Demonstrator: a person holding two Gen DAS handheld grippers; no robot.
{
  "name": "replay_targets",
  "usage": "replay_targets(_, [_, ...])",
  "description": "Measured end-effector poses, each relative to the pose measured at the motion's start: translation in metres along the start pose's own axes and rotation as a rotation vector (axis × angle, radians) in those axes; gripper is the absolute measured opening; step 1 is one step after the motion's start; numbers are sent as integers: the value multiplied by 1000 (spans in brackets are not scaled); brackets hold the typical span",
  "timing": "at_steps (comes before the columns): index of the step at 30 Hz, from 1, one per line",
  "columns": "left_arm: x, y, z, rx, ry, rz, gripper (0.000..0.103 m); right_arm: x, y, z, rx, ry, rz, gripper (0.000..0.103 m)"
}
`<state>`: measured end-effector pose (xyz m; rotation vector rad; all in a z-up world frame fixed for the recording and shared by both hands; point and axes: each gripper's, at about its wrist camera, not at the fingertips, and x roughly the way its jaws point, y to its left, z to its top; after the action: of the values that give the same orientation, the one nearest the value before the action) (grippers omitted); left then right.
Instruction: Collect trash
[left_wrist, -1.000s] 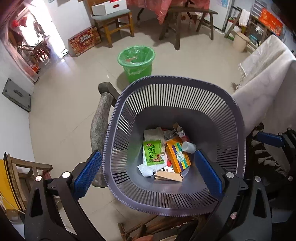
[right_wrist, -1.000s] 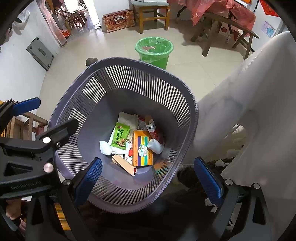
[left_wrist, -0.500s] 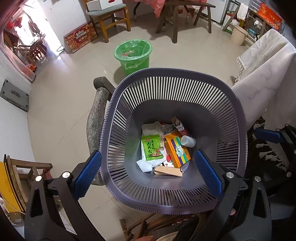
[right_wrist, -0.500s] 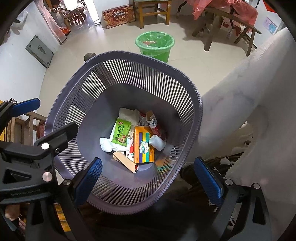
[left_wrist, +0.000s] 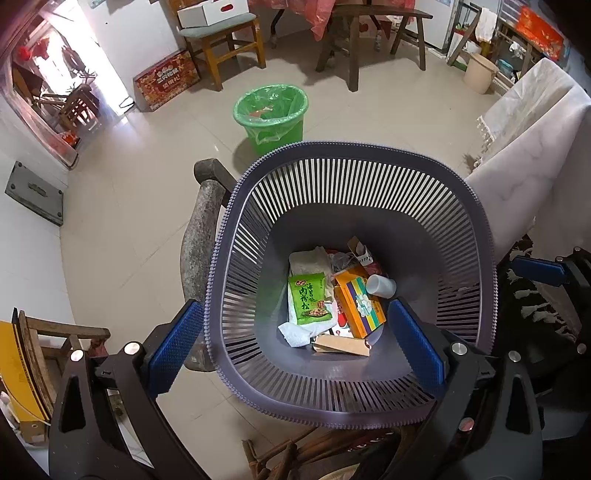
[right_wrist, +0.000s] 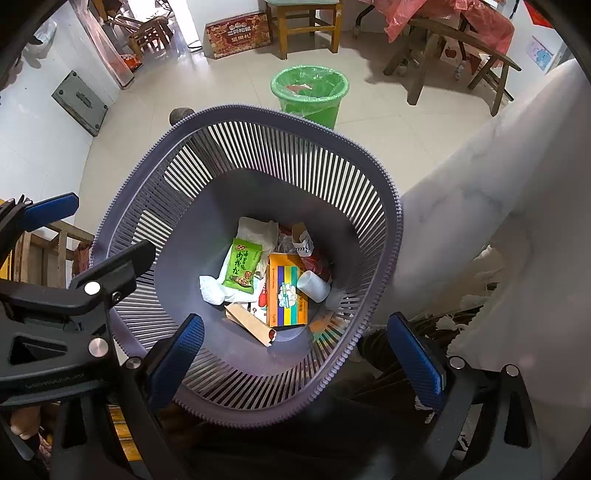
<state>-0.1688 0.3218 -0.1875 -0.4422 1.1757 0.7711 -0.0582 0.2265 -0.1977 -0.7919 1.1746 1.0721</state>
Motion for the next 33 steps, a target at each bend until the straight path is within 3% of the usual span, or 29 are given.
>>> replay_targets(33, [0, 3, -1, -8, 3, 11, 96, -2, -2, 0, 2, -2, 2, 98])
